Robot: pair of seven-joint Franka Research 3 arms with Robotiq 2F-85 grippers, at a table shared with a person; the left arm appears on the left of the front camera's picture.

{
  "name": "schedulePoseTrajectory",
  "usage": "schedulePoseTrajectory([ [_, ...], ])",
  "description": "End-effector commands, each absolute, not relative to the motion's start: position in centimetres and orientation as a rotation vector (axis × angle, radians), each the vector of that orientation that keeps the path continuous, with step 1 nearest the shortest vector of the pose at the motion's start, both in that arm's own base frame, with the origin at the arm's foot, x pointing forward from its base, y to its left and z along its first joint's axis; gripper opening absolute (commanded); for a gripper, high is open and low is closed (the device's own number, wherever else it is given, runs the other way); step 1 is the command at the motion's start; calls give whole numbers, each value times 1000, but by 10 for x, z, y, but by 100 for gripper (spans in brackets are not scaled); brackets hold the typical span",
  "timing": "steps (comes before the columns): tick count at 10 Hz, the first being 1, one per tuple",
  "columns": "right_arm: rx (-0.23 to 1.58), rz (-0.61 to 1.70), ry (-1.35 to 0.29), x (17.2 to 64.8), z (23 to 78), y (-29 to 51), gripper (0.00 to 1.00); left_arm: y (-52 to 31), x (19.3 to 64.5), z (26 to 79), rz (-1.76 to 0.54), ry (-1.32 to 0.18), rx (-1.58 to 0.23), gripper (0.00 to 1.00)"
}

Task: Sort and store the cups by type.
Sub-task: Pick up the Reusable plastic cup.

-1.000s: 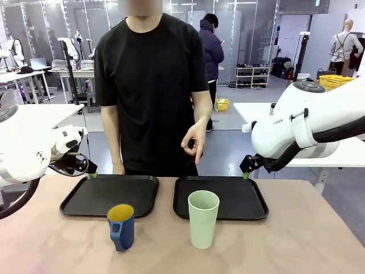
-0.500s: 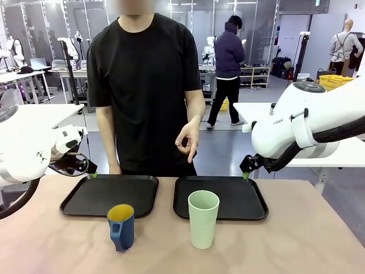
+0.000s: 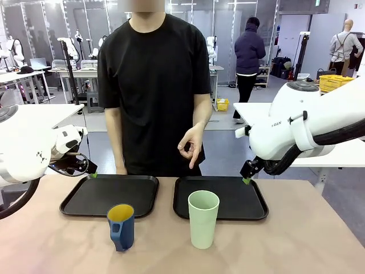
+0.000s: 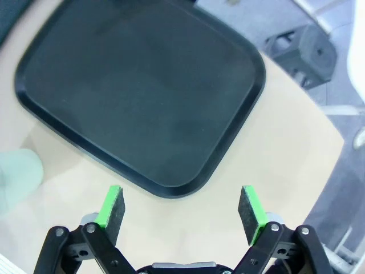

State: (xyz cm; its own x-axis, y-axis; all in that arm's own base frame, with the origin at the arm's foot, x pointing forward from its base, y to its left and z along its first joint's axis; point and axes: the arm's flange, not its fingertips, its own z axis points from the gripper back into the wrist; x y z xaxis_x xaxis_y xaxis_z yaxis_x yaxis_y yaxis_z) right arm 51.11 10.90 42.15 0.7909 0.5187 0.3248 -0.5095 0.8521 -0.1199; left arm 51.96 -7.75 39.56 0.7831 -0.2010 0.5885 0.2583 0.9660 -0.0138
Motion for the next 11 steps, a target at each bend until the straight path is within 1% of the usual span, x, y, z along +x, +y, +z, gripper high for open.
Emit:
schedulePoseTrajectory([
  [1, -125, 917, -345, 501, 437, 109, 100, -78, 520, 396, -243, -628, -94, 100],
  [2, -154, 1055, -295, 496, 439, 111, 100, -78, 520, 396, -243, -628, -94, 100],
  [4, -230, 1315, -291, 492, 437, 113, 100, -78, 520, 396, -243, -628, -94, 100],
  [5, -200, 1434, -269, 489, 431, 113, 100, -78, 520, 396, -243, -628, -94, 100],
  [6, -173, 1490, -247, 489, 425, 111, 100, -78, 520, 396, -243, -628, -94, 100],
  [8, -132, 1508, -218, 489, 419, 108, 100, -78, 520, 396, -243, -628, -94, 100],
  [9, -195, 1480, -225, 489, 426, 121, 100, -78, 520, 396, -243, -628, -94, 100],
  [11, -195, 1480, -225, 489, 426, 121, 100, -78, 520, 396, -243, -628, -94, 100],
])
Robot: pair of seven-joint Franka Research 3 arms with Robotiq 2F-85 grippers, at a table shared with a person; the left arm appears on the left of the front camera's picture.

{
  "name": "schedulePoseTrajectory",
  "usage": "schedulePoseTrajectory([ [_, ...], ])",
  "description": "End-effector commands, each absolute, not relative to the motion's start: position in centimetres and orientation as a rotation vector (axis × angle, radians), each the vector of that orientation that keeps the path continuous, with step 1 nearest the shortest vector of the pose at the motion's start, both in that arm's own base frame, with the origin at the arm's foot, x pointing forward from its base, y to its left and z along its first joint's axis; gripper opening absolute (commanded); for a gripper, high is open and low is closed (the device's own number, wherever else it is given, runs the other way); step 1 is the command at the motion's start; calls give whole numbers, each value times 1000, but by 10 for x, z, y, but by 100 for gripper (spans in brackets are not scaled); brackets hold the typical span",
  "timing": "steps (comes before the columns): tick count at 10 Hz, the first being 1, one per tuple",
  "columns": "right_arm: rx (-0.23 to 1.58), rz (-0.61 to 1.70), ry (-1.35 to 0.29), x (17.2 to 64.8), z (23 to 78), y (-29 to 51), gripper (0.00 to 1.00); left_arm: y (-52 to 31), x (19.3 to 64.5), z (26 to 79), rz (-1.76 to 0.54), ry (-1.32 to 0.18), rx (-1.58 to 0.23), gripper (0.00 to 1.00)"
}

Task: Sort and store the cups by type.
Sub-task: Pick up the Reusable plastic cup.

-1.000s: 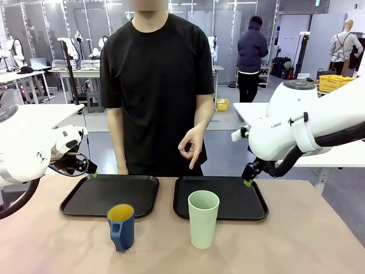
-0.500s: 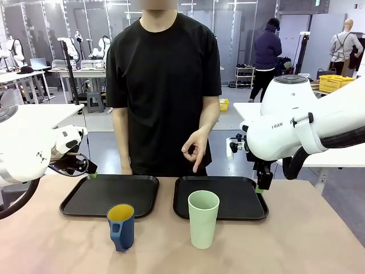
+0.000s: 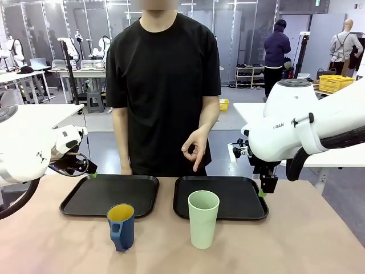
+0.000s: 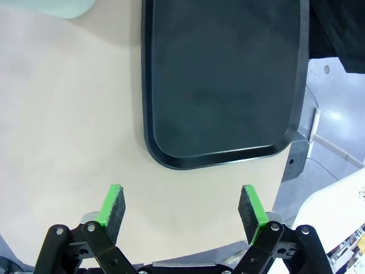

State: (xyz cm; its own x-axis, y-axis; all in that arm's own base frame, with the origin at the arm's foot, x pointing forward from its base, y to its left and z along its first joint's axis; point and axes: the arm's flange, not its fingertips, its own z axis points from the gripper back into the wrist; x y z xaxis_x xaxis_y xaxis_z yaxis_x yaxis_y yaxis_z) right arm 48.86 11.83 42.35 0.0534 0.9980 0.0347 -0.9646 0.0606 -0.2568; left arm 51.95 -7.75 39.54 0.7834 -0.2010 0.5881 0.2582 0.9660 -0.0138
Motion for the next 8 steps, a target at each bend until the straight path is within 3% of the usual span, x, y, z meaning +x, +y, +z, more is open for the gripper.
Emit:
schedulePoseTrajectory([
  [1, -195, 1480, -225, 489, 426, 121, 100, -78, 520, 396, -243, -628, -94, 100],
  [8, 167, 1579, -385, 447, 353, 83, 100, -78, 520, 396, -243, -628, -94, 100],
])
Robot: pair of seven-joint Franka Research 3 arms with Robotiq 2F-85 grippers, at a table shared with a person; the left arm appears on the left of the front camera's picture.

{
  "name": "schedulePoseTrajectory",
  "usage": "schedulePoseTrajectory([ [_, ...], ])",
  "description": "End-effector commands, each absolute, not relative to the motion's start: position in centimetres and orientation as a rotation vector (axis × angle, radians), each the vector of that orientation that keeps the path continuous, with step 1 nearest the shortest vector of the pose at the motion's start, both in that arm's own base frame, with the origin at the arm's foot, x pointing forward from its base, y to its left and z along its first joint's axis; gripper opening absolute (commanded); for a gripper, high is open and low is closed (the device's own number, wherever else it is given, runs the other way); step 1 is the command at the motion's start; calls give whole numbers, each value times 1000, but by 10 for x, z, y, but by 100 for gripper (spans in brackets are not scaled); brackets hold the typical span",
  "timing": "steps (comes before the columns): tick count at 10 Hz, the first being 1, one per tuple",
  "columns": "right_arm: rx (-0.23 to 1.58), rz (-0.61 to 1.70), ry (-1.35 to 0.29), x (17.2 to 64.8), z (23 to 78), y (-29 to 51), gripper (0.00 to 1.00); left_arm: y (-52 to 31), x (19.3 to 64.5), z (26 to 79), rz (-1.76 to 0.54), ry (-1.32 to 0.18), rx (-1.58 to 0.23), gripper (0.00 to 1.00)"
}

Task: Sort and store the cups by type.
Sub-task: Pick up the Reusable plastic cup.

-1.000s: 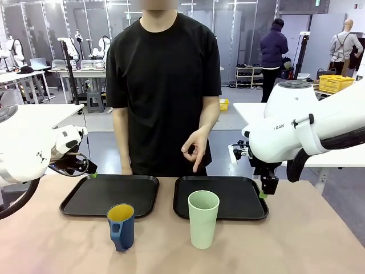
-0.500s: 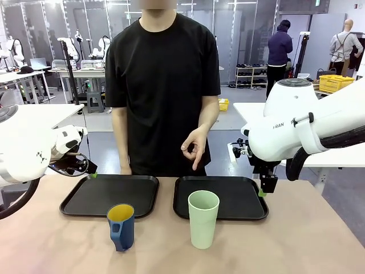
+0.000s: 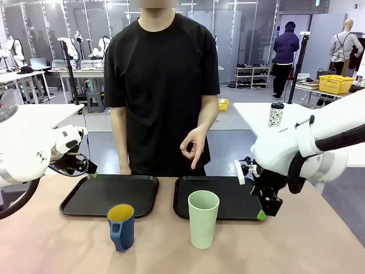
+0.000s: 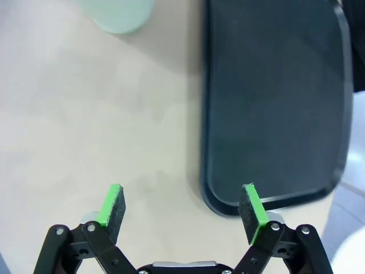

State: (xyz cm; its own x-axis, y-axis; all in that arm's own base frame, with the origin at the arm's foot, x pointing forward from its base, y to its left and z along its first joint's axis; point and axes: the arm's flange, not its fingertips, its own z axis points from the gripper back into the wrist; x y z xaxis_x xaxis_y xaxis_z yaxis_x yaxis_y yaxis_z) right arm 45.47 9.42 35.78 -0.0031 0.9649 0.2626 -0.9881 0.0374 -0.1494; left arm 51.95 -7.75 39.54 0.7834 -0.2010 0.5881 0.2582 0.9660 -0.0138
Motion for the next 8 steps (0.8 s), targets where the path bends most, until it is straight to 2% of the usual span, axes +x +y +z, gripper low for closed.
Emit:
schedulePoseTrajectory([
  [1, 226, 1588, -458, 442, 348, 77, 100, -78, 520, 396, -243, -628, -94, 100],
  [4, 486, 1543, -681, 442, 335, 52, 100, -78, 520, 396, -243, -628, -94, 100],
  [8, 787, 1469, -887, 463, 303, 30, 100, -78, 520, 396, -243, -628, -94, 100],
])
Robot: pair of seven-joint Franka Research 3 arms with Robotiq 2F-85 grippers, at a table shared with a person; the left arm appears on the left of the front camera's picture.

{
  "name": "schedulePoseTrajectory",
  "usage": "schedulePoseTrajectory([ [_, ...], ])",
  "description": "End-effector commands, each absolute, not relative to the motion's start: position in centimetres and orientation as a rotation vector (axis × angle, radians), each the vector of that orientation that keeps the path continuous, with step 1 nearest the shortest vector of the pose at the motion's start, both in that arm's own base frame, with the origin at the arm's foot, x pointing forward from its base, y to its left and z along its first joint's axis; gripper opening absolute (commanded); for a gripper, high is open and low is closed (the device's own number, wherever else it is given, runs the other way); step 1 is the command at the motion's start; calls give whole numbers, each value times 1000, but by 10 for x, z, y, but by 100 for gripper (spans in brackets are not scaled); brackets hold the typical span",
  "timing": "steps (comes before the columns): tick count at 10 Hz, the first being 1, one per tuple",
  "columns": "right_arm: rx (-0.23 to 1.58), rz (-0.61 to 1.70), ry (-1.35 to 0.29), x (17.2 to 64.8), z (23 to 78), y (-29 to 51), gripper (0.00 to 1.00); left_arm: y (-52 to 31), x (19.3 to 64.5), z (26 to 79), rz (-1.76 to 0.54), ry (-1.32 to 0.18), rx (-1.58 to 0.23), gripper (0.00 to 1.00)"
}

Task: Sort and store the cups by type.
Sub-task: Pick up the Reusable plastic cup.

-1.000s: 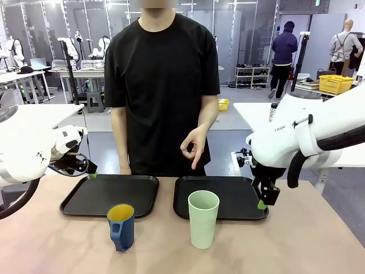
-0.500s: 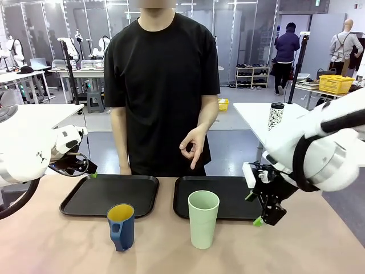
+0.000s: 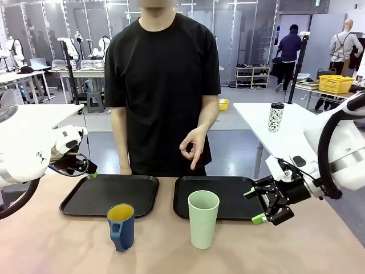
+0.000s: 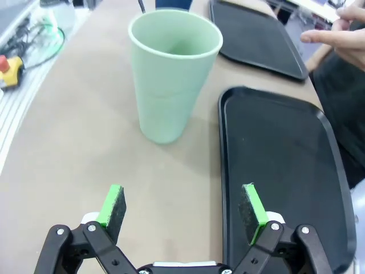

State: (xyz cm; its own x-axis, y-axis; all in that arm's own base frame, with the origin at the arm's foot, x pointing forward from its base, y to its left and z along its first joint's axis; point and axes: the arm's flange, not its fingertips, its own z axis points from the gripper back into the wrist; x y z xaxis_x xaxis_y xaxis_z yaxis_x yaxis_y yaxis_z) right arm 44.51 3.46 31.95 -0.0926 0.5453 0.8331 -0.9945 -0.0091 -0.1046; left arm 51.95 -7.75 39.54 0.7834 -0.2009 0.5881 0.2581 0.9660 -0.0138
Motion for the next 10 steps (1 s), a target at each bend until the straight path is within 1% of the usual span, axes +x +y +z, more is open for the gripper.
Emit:
schedulePoseTrajectory([
  [1, 844, 1457, -943, 465, 297, 29, 100, -78, 520, 396, -243, -628, -94, 100],
  [2, 889, 1436, -991, 468, 289, 29, 100, -78, 520, 396, -243, -628, -94, 100],
  [4, 954, 1416, -1021, 471, 276, 36, 100, -78, 520, 396, -243, -628, -94, 100],
  [6, 974, 1403, -1062, 474, 270, 42, 100, -78, 520, 396, -243, -628, -94, 100],
  [7, 904, 1450, -1013, 475, 271, 47, 100, -78, 520, 396, -243, -628, -94, 100],
  [8, 971, 1397, -1008, 468, 271, 41, 100, -78, 520, 396, -243, -628, -94, 100],
  [10, 971, 1397, -1008, 468, 271, 41, 100, -78, 520, 396, -243, -628, -94, 100],
])
